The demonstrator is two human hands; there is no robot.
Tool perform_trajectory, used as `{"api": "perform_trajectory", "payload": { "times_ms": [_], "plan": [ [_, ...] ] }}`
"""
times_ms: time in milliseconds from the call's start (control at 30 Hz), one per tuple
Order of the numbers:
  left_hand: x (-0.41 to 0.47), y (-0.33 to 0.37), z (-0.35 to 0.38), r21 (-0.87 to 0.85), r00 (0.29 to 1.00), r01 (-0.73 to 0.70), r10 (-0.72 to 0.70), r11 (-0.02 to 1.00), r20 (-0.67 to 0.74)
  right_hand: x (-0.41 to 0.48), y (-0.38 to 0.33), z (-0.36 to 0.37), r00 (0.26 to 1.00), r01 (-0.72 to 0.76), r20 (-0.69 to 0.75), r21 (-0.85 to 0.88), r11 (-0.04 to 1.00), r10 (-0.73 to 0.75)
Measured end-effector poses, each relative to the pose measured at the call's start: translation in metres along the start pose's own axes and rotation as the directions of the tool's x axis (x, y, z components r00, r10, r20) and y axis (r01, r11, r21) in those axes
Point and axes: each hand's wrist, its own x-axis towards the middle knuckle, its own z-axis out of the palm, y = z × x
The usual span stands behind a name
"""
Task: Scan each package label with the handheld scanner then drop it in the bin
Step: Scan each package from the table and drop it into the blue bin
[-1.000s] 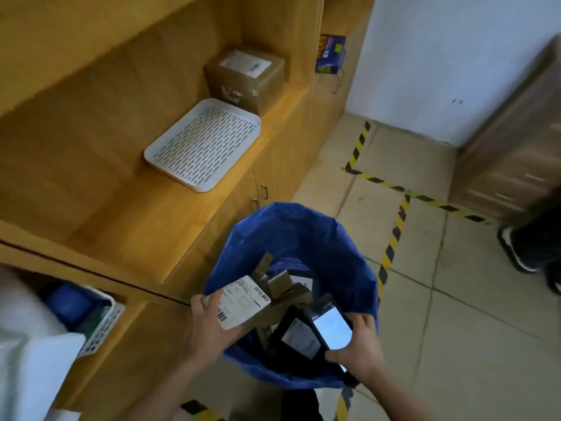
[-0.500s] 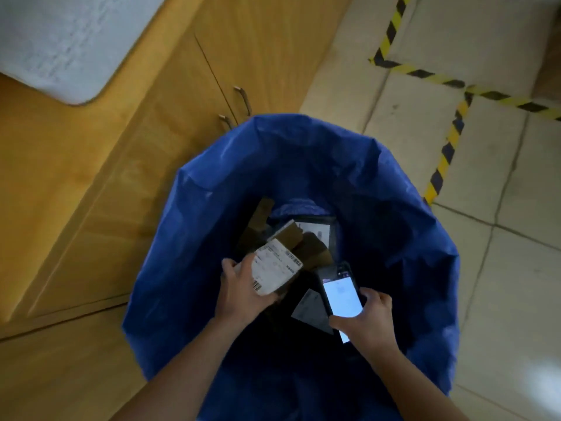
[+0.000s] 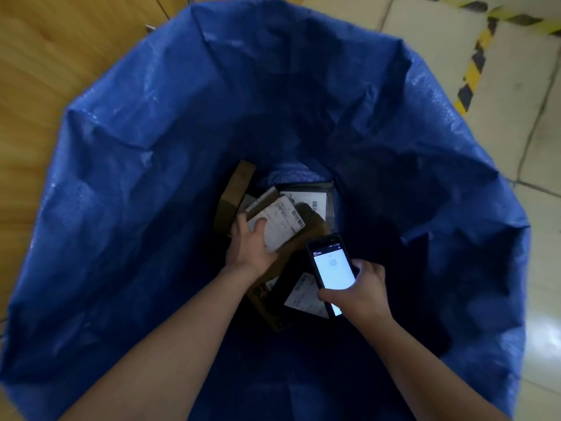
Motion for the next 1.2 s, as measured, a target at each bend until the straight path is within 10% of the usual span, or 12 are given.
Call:
{"api": "perform_trajectory", "payload": {
  "times_ms": [367, 700, 1200],
  "plan": [
    [-0.066, -0.003, -0.063, 0.107, 0.999, -0.009, 0.004, 0.994, 0.041, -0.061, -0.023, -0.048, 0.997, 0.032, -0.065, 0.046, 0.998, -0.029],
    [-0.166, 0.041, -0.17, 0.16, 0.952, -0.304, 0.307, 0.939, 0.007, -0.211, -0.055, -0.101, 0.949, 0.117, -0.311, 0.218, 0.969, -0.044],
    [-0.395, 0.206, -0.216, 0.185, 0.583, -0.81, 0.798, 0.556, 0.153, -0.489, 0.018, -0.189, 0.747, 0.172, -0.641, 0.44, 0.881, 0.175]
  ]
}}
